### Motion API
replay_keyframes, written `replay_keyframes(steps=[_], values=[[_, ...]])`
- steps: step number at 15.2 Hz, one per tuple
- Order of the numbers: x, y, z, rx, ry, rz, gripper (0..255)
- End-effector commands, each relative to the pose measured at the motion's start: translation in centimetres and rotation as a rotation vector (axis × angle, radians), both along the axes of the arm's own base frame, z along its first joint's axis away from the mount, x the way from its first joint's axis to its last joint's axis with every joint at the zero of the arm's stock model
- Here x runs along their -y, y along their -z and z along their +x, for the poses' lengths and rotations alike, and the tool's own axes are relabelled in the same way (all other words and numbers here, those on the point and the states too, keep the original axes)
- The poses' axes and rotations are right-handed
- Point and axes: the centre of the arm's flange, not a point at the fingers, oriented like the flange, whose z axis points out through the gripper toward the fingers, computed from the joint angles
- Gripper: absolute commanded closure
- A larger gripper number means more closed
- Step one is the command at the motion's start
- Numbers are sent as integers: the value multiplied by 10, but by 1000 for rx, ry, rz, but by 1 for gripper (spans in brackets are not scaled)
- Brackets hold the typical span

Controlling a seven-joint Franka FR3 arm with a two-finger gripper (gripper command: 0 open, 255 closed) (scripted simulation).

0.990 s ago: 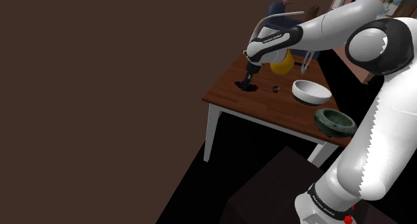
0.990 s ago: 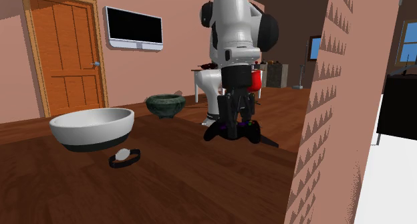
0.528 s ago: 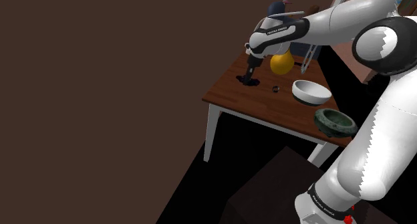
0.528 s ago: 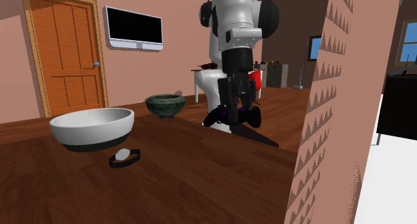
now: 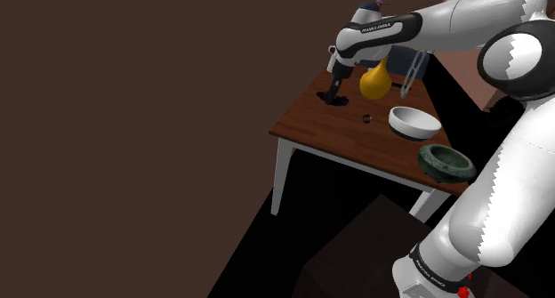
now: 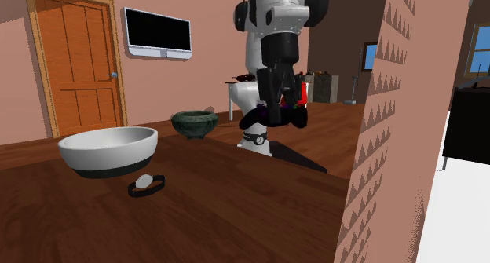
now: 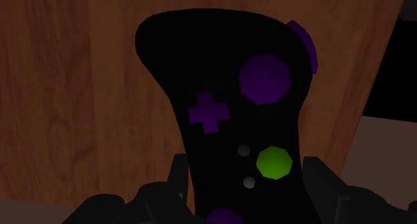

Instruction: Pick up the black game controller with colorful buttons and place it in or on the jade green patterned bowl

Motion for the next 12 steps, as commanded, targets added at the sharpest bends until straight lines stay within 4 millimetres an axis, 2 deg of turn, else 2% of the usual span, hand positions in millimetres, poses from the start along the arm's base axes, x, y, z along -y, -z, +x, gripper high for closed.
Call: replay_keyframes(steps=[1,6,12], values=[[1,-10,0,0,0,0,255],[1,-32,0,0,0,0,255],[20,-31,-77,0,0,0,255]])
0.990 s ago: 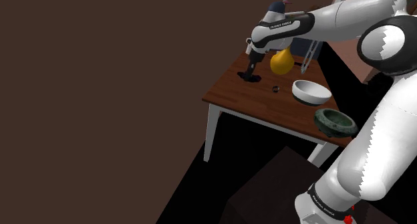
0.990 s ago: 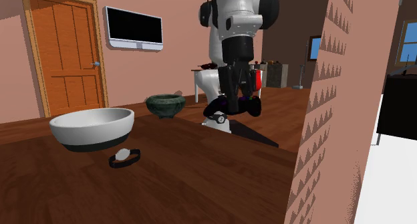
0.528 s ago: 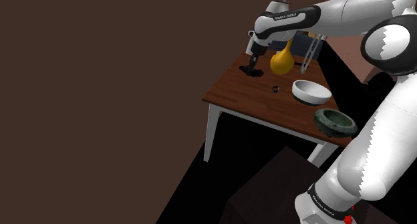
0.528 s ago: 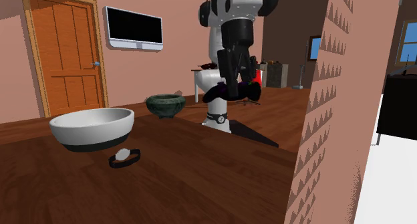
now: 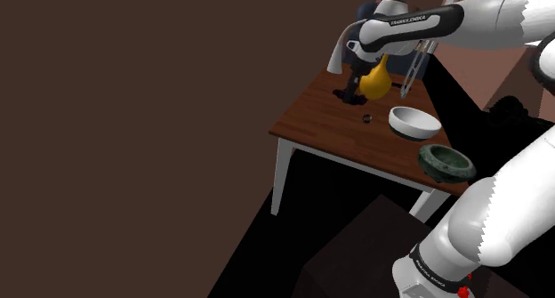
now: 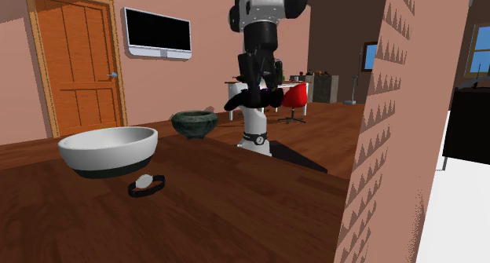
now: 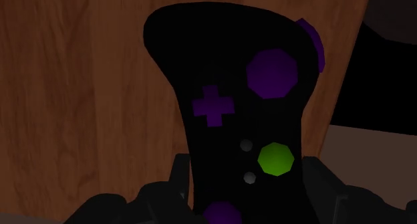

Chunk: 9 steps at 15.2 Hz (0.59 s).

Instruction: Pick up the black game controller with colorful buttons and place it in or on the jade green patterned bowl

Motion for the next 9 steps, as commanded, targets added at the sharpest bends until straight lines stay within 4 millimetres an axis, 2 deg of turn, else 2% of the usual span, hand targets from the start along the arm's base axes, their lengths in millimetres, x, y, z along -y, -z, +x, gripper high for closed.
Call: replay_keyframes(steps=[1,9], values=[[8,2,-26,2,-1,0,255],[33,3,-128,2,-1,0,255]])
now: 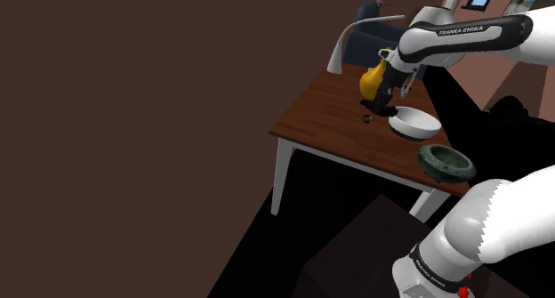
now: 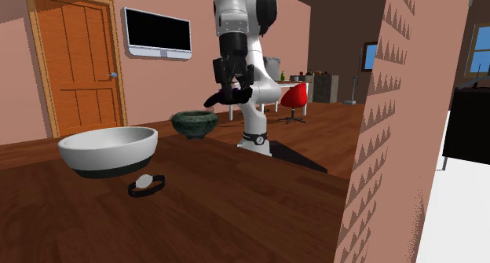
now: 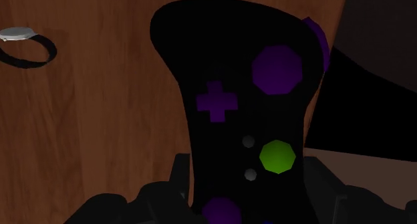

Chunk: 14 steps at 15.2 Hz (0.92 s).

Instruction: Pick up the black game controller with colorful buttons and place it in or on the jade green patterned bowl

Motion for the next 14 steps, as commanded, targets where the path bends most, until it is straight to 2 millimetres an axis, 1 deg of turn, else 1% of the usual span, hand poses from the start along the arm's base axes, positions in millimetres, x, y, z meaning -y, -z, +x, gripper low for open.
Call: replay_keyframes(steps=[1,14], values=[[6,1,-27,0,-1,0,255],[47,4,-193,0,-1,0,255]])
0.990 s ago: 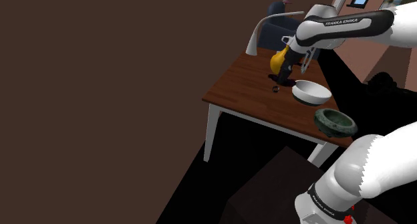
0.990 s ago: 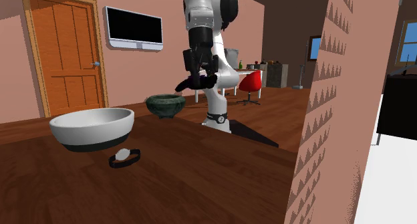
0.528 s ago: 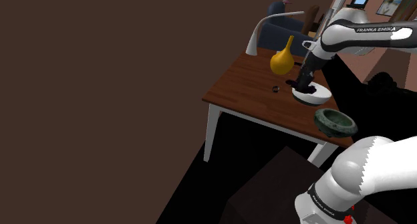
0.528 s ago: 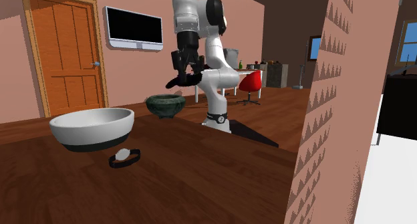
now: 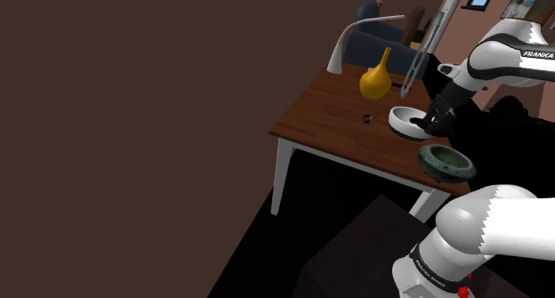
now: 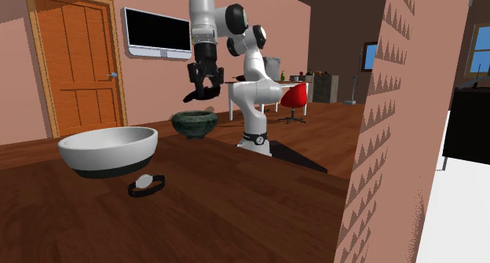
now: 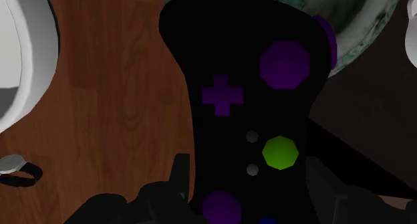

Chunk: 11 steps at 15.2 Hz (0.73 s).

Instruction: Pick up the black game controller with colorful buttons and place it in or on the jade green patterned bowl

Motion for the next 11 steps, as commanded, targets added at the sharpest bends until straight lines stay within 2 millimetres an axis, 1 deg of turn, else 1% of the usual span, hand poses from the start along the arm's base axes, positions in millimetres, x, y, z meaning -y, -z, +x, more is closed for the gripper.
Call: replay_keyframes(steps=[1,5,6,11], values=[[5,2,-27,0,-1,0,255],[18,3,-78,0,-1,0,255],[22,3,-97,0,-1,0,255],[22,30,-97,0,-1,0,255]])
